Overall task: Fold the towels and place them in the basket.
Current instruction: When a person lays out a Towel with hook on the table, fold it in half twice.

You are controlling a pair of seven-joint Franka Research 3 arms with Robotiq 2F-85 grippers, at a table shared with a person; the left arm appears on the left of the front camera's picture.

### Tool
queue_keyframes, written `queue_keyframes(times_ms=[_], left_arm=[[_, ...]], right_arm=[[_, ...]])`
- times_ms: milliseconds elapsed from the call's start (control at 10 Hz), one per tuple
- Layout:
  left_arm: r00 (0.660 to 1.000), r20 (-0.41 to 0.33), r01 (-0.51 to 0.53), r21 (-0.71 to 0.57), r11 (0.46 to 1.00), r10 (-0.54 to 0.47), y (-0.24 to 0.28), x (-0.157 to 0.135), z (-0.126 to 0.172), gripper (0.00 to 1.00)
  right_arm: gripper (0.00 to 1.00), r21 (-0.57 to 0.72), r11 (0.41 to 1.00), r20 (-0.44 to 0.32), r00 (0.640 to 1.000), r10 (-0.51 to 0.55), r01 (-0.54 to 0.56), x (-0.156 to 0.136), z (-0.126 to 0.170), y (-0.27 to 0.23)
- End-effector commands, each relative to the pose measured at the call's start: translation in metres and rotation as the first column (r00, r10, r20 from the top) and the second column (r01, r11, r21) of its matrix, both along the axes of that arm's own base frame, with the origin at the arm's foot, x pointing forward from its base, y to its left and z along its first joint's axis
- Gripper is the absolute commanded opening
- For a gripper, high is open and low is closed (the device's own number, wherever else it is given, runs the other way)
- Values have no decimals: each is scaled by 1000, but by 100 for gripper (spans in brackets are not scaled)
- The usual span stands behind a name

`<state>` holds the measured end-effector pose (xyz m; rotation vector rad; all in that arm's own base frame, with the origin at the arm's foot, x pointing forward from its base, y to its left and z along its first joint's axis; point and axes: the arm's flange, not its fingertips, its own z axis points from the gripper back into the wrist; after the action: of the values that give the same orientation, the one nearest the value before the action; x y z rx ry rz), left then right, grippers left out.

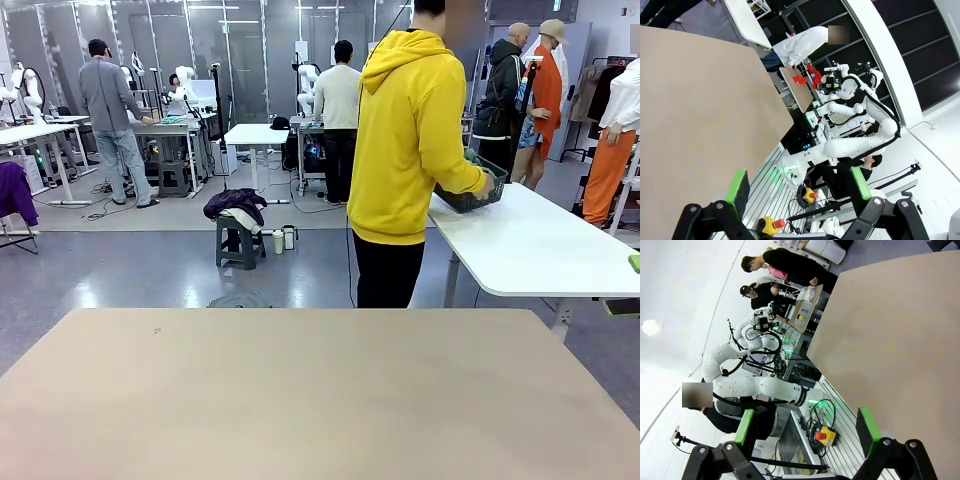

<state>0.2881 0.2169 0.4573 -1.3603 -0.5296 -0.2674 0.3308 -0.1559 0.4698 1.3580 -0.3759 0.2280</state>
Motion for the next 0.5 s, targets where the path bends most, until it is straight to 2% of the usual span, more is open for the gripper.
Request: queue_keyframes(times_ms=[0,400], left_arm=[[1000,8,12,-8,1000,-12,1,-2,0,100],[1000,8,12,-8,1000,-12,1,-2,0,100]], right_arm=[[100,13,1000,11,1000,3,-3,0,1,0],[100,13,1000,11,1000,3,-3,0,1,0]])
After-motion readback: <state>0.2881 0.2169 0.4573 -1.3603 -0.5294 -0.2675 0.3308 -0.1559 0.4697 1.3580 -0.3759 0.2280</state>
